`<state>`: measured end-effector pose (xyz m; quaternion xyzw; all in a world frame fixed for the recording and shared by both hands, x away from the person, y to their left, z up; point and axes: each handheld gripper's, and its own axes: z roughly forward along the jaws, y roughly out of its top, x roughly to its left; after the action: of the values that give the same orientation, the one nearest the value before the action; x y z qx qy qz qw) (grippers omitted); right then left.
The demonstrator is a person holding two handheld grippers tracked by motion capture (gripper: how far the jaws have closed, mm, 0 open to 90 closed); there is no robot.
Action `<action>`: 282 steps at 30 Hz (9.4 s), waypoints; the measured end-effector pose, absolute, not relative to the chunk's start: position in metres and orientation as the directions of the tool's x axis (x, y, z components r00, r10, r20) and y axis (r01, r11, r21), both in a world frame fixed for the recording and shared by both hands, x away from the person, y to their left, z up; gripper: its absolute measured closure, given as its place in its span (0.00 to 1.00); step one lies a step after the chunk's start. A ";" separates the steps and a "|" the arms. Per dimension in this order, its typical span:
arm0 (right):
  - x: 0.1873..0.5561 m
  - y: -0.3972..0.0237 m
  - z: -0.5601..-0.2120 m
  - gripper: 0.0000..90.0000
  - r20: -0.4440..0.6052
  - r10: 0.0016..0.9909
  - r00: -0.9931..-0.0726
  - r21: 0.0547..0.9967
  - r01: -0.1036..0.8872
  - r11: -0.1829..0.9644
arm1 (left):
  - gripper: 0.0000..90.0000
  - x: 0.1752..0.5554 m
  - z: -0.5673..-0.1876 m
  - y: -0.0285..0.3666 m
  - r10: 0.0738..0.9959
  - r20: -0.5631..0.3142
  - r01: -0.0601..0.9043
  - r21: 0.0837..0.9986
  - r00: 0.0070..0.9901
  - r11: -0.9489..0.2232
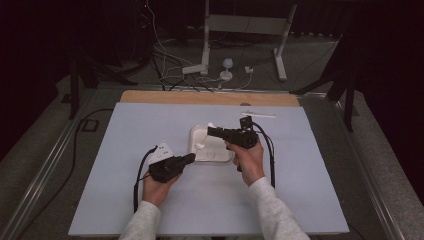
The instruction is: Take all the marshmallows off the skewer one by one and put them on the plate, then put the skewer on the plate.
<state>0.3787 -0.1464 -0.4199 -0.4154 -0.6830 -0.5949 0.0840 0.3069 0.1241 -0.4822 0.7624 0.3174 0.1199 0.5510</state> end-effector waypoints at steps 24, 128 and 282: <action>0.383 -0.182 -0.401 0.88 0.570 0.518 -0.638 0.787 0.605 -0.121 | 1.00 0.309 -0.483 0.130 0.662 -0.160 0.382 0.902 0.732 -0.204; 0.378 -0.111 -0.460 0.85 0.682 0.361 -0.637 0.646 0.755 0.111 | 1.00 0.309 -0.480 0.126 0.618 -0.243 0.399 0.908 0.748 -0.126; 0.335 -0.221 -0.469 0.17 0.296 0.787 -0.541 0.790 0.602 0.116 | 0.82 0.380 -0.525 0.068 0.838 -0.387 0.746 0.665 0.383 -0.034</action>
<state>0.3351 -0.2210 -0.4693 -0.4690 -0.7406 -0.4710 -0.0982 0.3796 0.0680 -0.5254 0.7168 0.5526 0.0549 0.4218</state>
